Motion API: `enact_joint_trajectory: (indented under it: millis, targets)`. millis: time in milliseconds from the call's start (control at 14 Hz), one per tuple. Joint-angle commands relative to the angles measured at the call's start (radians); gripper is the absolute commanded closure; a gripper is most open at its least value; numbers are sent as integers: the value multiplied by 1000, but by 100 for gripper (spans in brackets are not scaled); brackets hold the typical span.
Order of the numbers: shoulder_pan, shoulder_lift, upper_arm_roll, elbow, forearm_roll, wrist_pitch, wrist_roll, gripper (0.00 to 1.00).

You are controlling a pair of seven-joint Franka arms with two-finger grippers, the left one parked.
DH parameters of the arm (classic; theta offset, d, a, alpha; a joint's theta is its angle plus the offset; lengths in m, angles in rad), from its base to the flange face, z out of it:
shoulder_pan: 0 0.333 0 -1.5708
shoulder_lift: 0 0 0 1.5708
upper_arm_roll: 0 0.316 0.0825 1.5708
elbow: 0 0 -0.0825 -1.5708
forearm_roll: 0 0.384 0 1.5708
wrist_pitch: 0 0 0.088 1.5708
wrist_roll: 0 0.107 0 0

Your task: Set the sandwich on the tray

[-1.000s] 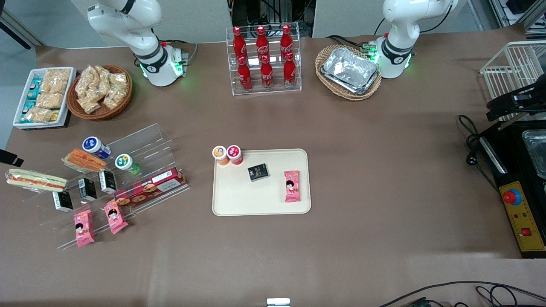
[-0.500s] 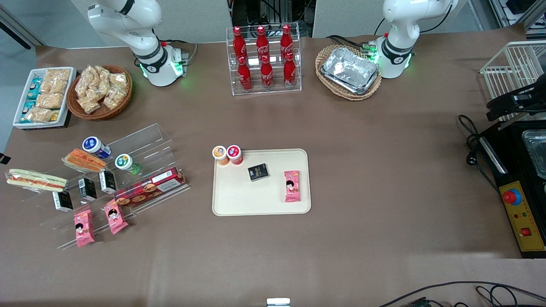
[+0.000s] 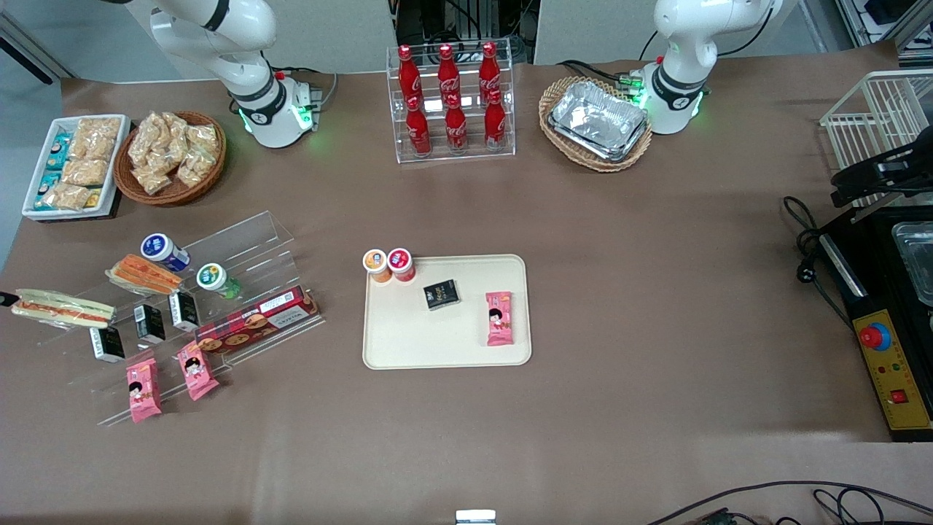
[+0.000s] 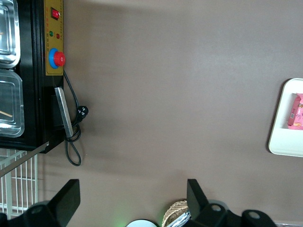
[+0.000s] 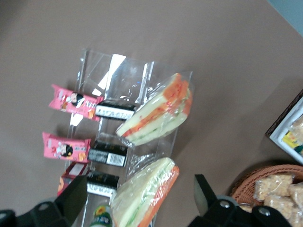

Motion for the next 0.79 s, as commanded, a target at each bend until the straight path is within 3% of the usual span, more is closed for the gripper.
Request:
enact_joint_trajectory:
  millis: [0, 714]
  targets:
    - [-60, 48, 4, 2, 47, 40, 63, 0]
    - [-76, 128, 4, -47, 98, 138, 189, 0]
